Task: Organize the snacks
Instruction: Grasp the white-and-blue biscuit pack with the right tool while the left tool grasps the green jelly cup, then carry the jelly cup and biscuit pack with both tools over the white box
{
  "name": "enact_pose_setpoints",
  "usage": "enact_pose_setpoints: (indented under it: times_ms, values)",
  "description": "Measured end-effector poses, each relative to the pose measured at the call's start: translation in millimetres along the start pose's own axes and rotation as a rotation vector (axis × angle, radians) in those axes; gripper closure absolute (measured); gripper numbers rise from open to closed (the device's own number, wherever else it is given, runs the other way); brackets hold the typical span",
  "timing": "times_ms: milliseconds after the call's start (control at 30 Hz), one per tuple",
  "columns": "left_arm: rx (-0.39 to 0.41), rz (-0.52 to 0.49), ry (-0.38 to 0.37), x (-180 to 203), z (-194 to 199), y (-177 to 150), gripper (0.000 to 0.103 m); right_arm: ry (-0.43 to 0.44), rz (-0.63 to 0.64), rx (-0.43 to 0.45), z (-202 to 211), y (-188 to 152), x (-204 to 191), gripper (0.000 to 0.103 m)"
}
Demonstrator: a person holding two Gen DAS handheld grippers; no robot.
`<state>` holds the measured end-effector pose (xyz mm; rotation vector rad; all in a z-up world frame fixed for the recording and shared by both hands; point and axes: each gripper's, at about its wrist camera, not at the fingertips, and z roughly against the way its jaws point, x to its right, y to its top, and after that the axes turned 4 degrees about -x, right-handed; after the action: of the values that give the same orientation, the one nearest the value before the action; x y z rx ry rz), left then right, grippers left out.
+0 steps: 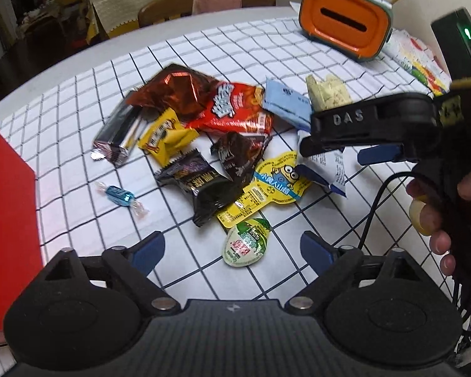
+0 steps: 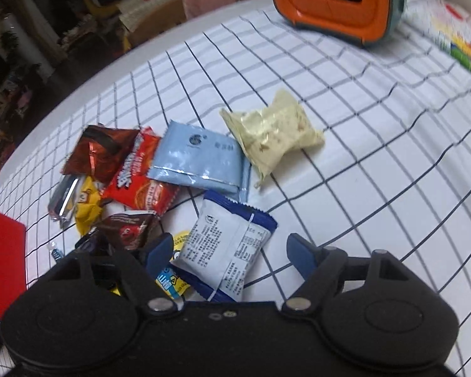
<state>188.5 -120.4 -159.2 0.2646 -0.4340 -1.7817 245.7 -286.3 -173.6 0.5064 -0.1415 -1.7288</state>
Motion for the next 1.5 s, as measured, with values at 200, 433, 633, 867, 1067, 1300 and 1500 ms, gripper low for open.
enact_pose_setpoints:
  times_ms: [200,433,633,867,1067,1300,1500]
  values:
    - [-0.035,-0.002,-0.011,2,-22,7,0.018,-0.007,-0.055,-0.048,-13,6,-2,0.029]
    - [-0.075,0.002,-0.015,5,-38,13,0.036,-0.049,-0.011,-0.069,-14,10,-10,0.044]
    - [-0.091,0.004,-0.012,8,-44,13,0.050,-0.043,0.020,-0.064,-10,5,-4,0.055]
    - [-0.071,0.026,0.018,8,-42,9,0.069,-0.025,0.057,-0.039,-6,-3,1,0.057]
    - [-0.057,0.061,0.010,4,-38,4,0.070,-0.008,0.066,-0.022,3,-7,4,0.058]
    - [-0.045,0.100,-0.012,-5,-24,-8,0.070,0.000,0.092,0.008,25,-21,-1,0.058]
    - [-0.026,0.124,-0.008,-14,2,-18,0.070,0.018,0.140,0.015,47,-37,-13,0.058]
